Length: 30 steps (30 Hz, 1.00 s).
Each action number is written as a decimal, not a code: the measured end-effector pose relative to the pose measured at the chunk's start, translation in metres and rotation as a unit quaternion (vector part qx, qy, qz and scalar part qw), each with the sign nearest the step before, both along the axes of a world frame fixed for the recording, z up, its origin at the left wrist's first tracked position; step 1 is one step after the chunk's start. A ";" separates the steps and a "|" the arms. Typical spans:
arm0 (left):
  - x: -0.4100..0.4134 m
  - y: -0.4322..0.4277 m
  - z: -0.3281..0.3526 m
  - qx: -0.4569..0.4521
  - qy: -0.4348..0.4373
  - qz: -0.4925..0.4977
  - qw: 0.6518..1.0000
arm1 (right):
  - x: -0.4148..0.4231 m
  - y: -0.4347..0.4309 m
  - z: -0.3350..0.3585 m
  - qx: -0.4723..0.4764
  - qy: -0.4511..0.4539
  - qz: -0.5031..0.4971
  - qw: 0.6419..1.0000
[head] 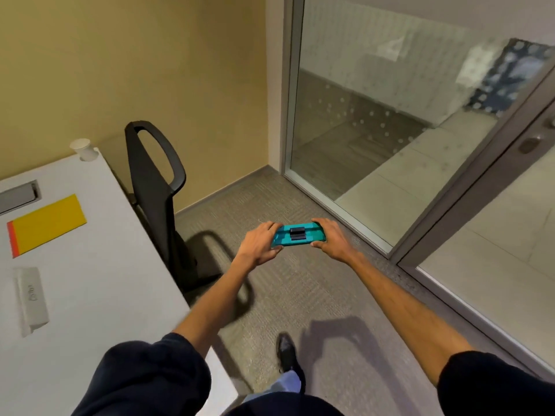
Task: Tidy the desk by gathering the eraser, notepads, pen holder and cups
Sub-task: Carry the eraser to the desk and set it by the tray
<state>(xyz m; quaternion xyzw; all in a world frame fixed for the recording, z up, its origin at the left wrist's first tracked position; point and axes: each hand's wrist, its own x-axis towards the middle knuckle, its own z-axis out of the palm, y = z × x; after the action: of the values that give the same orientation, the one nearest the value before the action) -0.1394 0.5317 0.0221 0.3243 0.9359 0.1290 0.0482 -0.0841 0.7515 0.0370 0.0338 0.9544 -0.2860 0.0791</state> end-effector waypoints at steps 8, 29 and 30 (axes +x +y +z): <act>-0.138 0.032 0.014 0.007 -0.004 0.058 0.998 | -0.153 0.032 0.021 0.004 0.009 0.040 0.999; -0.417 0.064 0.014 -0.016 -0.036 0.251 0.967 | -0.516 0.061 0.007 -0.014 0.004 0.212 0.977; -0.430 0.067 0.014 -0.013 -0.042 0.263 0.964 | -0.535 0.061 0.008 -0.015 0.002 0.226 0.974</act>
<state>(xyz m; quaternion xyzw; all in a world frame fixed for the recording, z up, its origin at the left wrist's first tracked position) -0.5695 0.5983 0.0364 0.0606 0.9870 0.1379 0.0559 -0.6189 0.8126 0.0452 -0.1843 0.9332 -0.2747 0.1404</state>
